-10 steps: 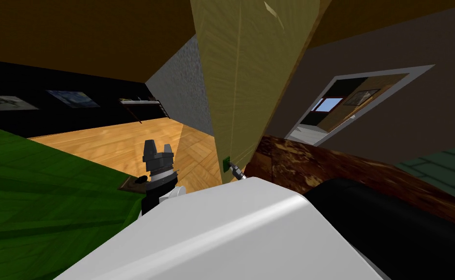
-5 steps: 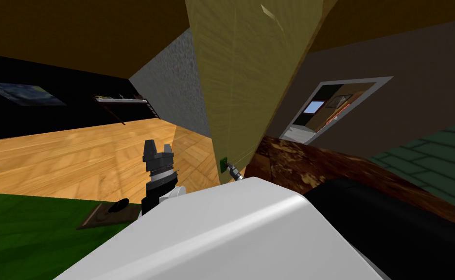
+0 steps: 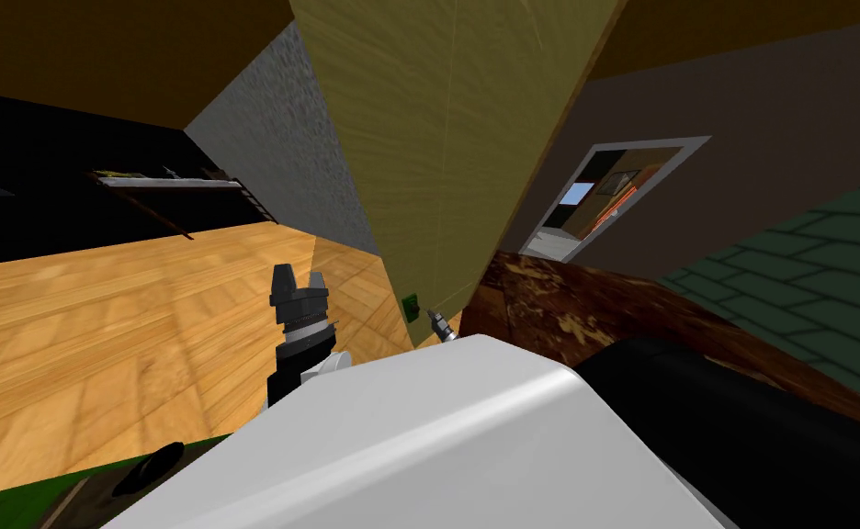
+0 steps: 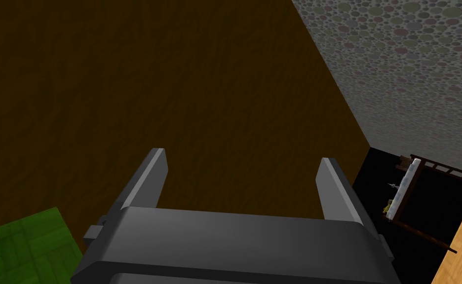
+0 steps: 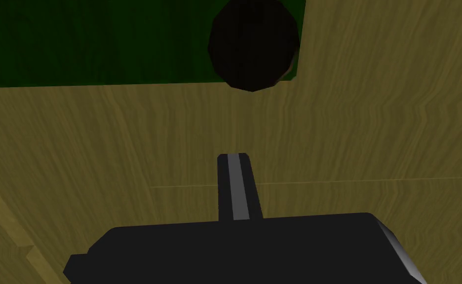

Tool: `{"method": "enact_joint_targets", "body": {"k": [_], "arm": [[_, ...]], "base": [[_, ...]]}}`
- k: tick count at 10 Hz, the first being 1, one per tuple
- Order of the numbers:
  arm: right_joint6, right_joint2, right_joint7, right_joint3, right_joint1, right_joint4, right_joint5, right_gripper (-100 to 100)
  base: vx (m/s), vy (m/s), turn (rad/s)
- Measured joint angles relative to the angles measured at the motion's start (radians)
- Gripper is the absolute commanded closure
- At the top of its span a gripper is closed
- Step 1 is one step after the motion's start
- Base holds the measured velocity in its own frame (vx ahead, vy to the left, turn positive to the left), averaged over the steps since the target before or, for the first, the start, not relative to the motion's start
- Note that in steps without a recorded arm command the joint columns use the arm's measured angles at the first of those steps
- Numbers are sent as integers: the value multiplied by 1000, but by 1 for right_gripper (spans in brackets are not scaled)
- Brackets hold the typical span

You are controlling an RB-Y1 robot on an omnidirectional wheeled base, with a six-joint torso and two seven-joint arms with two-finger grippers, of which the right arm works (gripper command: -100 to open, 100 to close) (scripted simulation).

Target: Push the door open

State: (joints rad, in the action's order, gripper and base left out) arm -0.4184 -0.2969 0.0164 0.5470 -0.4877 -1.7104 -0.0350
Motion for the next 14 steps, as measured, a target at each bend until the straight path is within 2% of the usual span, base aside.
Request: {"method": "enact_joint_targets", "body": {"k": [3,5,12,13,14], "arm": [[-3,-11,4,14,-31,-30,2,-100],[-8,-15,7,20,-44,-39,3,-100],[18,31,6,-8,22,3,1,-100],[20,32,7,-8,23,3,1,100],[19,32,7,-8,23,2,1,100]], "base": [[-216,2,-50],[-10,34,18],[192,107,27],[-12,-5,-3],[-32,-20,12]]}}
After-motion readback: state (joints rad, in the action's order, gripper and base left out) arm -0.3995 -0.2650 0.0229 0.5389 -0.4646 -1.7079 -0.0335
